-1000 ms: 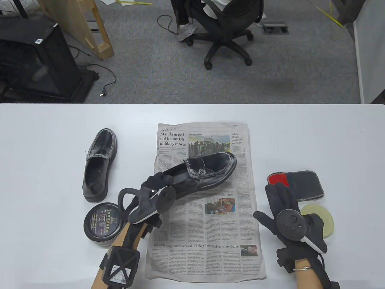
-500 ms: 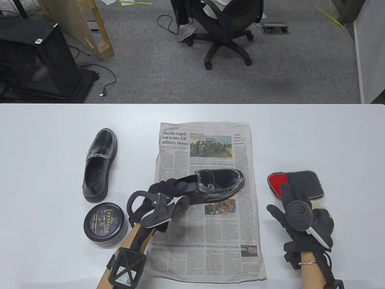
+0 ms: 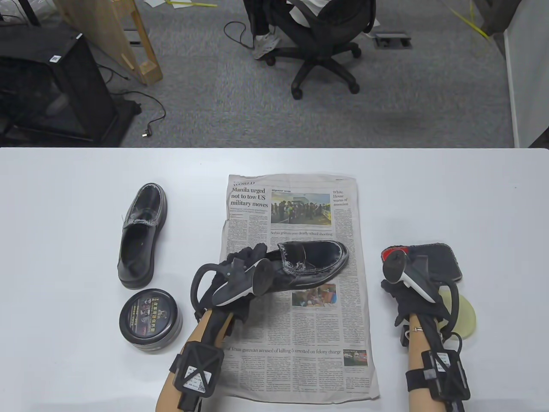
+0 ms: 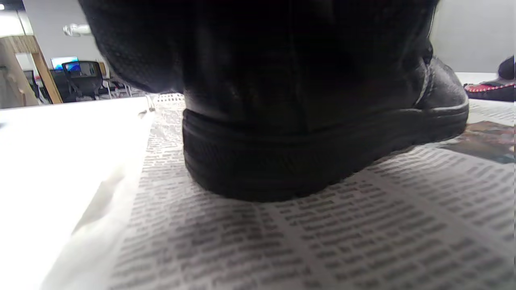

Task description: Dip and apply leather care cream with polishing sponge on shoes

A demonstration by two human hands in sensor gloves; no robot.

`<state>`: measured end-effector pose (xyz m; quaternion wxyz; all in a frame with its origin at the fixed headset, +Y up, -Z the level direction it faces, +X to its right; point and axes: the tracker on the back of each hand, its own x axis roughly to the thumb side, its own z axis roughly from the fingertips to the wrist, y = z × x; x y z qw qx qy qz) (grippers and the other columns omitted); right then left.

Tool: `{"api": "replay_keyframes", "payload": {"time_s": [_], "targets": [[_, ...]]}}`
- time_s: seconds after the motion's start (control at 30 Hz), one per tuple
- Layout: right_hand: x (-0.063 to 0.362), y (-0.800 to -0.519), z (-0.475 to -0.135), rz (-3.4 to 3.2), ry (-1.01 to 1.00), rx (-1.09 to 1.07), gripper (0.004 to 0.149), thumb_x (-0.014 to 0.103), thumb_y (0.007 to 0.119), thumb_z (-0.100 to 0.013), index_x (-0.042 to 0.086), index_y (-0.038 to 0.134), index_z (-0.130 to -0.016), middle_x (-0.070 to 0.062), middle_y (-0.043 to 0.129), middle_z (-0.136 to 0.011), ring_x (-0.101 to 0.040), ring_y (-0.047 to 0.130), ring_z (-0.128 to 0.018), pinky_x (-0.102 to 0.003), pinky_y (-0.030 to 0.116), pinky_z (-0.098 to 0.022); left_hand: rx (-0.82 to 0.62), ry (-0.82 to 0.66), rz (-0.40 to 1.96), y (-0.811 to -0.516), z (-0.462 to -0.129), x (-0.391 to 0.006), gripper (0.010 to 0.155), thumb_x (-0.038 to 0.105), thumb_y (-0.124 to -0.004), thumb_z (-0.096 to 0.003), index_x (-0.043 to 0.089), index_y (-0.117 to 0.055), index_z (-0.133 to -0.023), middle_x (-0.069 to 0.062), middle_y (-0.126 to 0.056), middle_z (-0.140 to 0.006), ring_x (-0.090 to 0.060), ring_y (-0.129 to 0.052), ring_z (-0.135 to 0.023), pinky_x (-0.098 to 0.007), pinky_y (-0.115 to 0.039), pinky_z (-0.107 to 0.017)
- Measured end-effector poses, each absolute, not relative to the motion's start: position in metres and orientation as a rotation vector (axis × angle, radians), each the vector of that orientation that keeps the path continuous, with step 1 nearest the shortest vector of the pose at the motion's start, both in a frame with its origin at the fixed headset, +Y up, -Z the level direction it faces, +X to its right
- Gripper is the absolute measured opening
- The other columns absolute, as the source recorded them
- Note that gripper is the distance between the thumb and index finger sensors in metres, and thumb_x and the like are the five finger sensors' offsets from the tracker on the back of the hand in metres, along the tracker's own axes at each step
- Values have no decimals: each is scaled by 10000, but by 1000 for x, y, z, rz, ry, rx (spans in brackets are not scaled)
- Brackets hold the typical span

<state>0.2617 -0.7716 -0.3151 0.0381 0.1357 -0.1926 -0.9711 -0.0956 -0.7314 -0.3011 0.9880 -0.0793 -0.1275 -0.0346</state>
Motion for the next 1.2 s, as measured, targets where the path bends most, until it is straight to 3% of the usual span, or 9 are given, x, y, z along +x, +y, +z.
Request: {"api": "replay_keyframes", "payload": {"time_s": [0.07, 0.13, 0.27, 0.37, 0.5, 0.67, 0.8, 1.0, 1.2], "targets": [[262, -773, -320, -2930, -530, 489, 628, 406, 614, -614, 238, 331, -1149, -170, 355, -1205, -491, 475, -1064, -561, 564, -757, -137, -255, -72, -732, -302, -96, 884, 565, -825, -440, 254, -448, -1177, -105, -679, -1165, -359, -763, -1008, -524, -749, -709], [260, -768, -322, -2839, -336, 500, 512, 384, 621, -603, 285, 510, -1092, -69, 564, -1160, -388, 682, -1016, -490, 684, -727, -132, -251, -60, -733, -302, -98, 875, 560, -830, -434, 266, -458, -1169, -93, -687, -1157, -340, -762, -1005, -510, -743, -717], [249, -746, -316, -3041, -226, 409, 502, 380, 591, -622, 205, 559, -1092, -94, 665, -1107, -370, 748, -972, -495, 694, -703, -138, -255, 0, -736, -304, -102, 862, 549, -844, -428, 280, -476, -1159, -84, -687, -1158, -329, -756, -1015, -509, -737, -725], [218, -722, -303, -3303, -27, 88, 516, 389, 589, -624, 199, 547, -1102, -95, 617, -1137, -388, 640, -1044, -582, 572, -741, -138, -259, 17, -737, -305, -104, 849, 545, -852, -422, 302, -486, -1148, -67, -692, -1159, -314, -758, -1021, -503, -735, -731], [150, -711, -293, -3426, -84, -403, 522, 394, 584, -628, 189, 547, -1106, -94, 517, -1184, -402, 508, -1101, -602, 483, -760, -135, -260, 26, -737, -304, -104, 820, 533, -861, -418, 332, -505, -1129, -39, -690, -1167, -299, -755, -1034, -505, -734, -739], [81, -725, -303, -3481, -158, -719, 531, 416, 586, -619, 213, 526, -1106, -69, 468, -1198, -392, 463, -1119, -615, 487, -761, -115, -273, -6, -737, -303, -103, 767, 519, -870, -414, 375, -548, -1095, 15, -701, -1168, -264, -766, -1042, -500, -735, -752], [72, -734, -324, -3476, -184, -585, 528, 481, 526, -620, 303, 468, -1114, -5, 447, -1210, -341, 433, -1134, -616, 431, -772, -115, -267, 12, -738, -303, -105, 780, 524, -869, -411, 376, -539, -1101, 16, -699, -1170, -257, -773, -1037, -498, -734, -752], [111, -748, -339, -3406, -223, -176, 589, 477, 435, -637, 212, 392, -1162, -64, 402, -1221, -370, 375, -1131, -591, 357, -759, -113, -226, -43, -737, -304, -104, 833, 588, -846, -386, 323, -549, -1118, 1, -757, -1127, -218, -845, -959, -397, -793, -710], [134, -752, -317, -3196, -133, -206, 580, 427, 461, -642, 168, 369, -1153, -113, 337, -1204, -433, 368, -1104, -552, 418, -756, -107, -213, -64, -737, -304, -104, 840, 610, -835, -373, 299, -580, -1111, -11, -786, -1106, -217, -885, -916, -370, -822, -676]]}}
